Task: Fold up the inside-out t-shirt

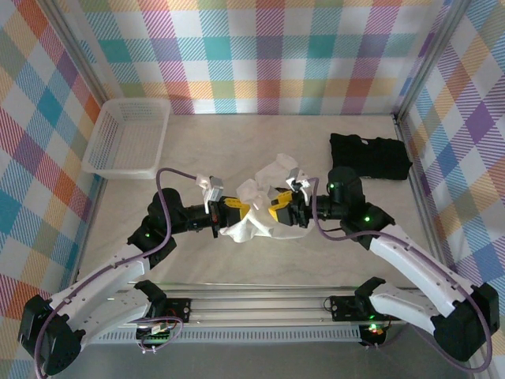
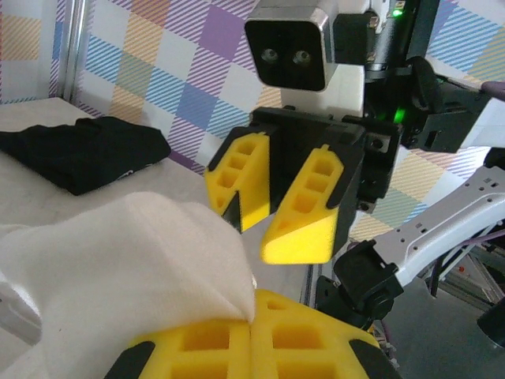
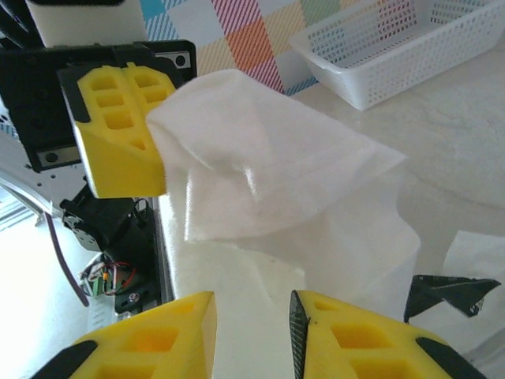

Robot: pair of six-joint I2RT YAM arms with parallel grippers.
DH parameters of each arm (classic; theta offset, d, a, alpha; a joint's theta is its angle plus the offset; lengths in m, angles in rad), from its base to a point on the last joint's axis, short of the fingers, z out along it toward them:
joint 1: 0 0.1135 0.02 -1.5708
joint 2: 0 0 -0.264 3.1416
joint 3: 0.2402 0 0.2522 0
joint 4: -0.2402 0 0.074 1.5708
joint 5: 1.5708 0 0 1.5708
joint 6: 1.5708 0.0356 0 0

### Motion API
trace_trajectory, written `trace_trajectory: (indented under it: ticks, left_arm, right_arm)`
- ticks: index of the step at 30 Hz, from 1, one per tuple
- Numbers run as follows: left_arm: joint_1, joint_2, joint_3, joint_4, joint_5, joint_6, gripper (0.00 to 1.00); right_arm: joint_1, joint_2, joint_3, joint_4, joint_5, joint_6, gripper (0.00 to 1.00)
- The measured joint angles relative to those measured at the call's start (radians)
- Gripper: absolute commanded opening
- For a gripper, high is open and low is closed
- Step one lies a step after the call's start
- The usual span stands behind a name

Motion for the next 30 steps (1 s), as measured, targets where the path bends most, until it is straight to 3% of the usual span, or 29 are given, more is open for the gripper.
trace_trajectory:
  ticks: [16,22,26,30]
  left_arm:
    - [0.000,0.000,0.000,0.005,0.000,-0.011,0.00]
    - [0.000,0.001,0.000,0.005,0.000,-0.011,0.00]
    - [0.001,0.001,0.000,0.005,0.000,-0.011,0.00]
    - [0.001,0.001,0.000,0.004,-0.008,-0.011,0.00]
  right_arm:
    - [0.039,0.104,0.015,0.096,-0.019,-0.044,0.28]
    - [0.041,0.104,0.034,0.103,-0.020,-0.049,0.16]
    - [0.044,0.104,0.041,0.108,-0.033,-0.052,0.02]
    - [0.045,0.104,0.041,0.109,-0.038,-0.054,0.00]
